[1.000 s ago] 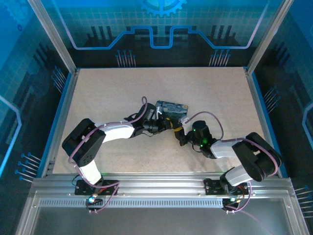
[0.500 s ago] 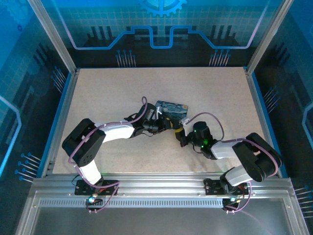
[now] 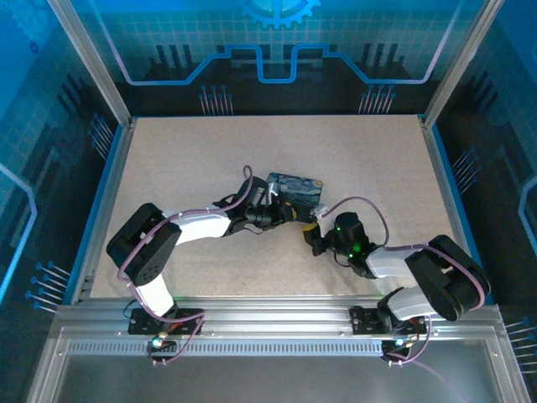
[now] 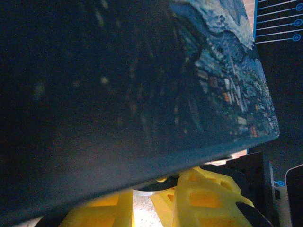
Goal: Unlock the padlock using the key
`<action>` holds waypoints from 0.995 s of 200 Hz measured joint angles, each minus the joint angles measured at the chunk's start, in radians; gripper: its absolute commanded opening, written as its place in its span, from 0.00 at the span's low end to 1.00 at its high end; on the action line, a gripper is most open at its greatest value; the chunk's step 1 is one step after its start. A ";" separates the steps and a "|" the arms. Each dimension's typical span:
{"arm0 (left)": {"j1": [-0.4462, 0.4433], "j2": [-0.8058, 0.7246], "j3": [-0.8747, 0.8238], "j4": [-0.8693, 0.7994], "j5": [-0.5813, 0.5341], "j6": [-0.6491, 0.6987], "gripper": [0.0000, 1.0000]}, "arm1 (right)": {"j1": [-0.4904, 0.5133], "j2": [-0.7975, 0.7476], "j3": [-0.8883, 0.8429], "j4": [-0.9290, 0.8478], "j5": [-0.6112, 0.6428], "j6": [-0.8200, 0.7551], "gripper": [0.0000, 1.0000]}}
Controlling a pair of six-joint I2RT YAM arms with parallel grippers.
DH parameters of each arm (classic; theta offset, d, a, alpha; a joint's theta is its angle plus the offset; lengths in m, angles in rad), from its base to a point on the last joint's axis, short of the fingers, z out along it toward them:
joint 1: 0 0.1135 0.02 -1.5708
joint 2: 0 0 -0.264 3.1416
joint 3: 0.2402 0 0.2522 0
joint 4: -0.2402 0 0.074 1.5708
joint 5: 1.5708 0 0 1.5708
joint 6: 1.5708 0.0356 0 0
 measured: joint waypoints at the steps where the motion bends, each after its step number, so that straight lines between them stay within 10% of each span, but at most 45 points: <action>1: 0.000 0.000 0.000 0.000 0.000 0.000 0.09 | 0.000 0.000 0.000 0.000 0.000 0.000 0.00; 199: 0.000 0.000 0.000 0.000 0.000 0.000 0.09 | 0.001 0.063 0.050 0.014 -0.019 0.015 0.00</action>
